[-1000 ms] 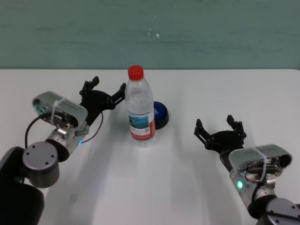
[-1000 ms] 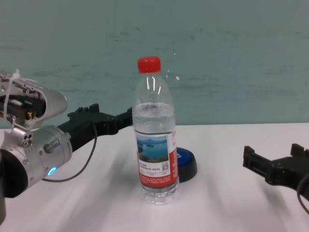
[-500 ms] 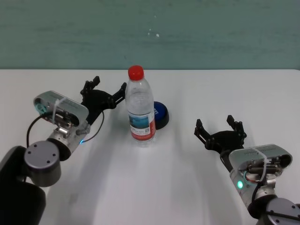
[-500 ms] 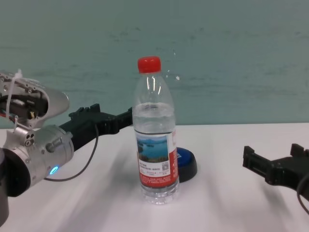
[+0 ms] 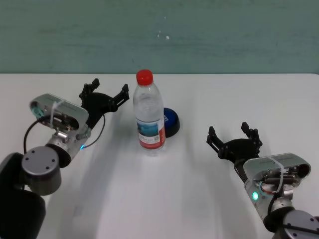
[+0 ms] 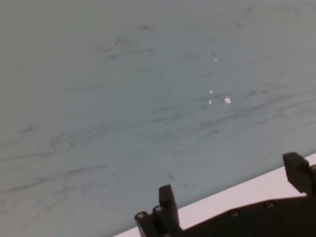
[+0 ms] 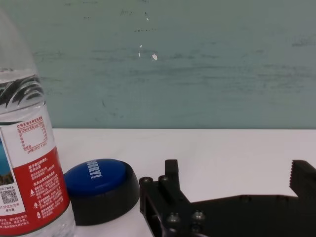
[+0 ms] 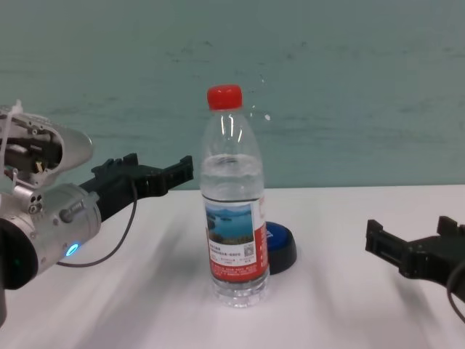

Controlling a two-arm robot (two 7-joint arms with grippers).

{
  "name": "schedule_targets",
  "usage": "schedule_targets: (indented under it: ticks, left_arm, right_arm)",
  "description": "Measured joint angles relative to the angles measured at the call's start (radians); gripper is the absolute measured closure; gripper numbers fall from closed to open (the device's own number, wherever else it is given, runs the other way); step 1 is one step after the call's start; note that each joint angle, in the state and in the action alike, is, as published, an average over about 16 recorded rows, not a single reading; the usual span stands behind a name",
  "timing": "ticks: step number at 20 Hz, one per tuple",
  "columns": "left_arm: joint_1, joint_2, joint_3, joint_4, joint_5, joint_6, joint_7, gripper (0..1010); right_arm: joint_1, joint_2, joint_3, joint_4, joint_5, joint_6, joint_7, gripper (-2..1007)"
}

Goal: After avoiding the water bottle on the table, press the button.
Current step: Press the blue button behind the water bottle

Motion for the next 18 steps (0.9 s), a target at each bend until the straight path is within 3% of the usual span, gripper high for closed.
schedule_targets:
  ticks: [9,18]
  left_arm:
    - [0.011,0.015,-0.042,-0.021,-0.025,0.027,0.006,0]
    - [0.067,0.041,-0.091,-0.101,-0.064,0.061,0.002,0]
  right_arm:
    - [0.000,0.000,0.000,0.000,0.000,0.000,0.000,1]
    - [0.000,0.000,0.000,0.000,0.000,0.000,0.000,1]
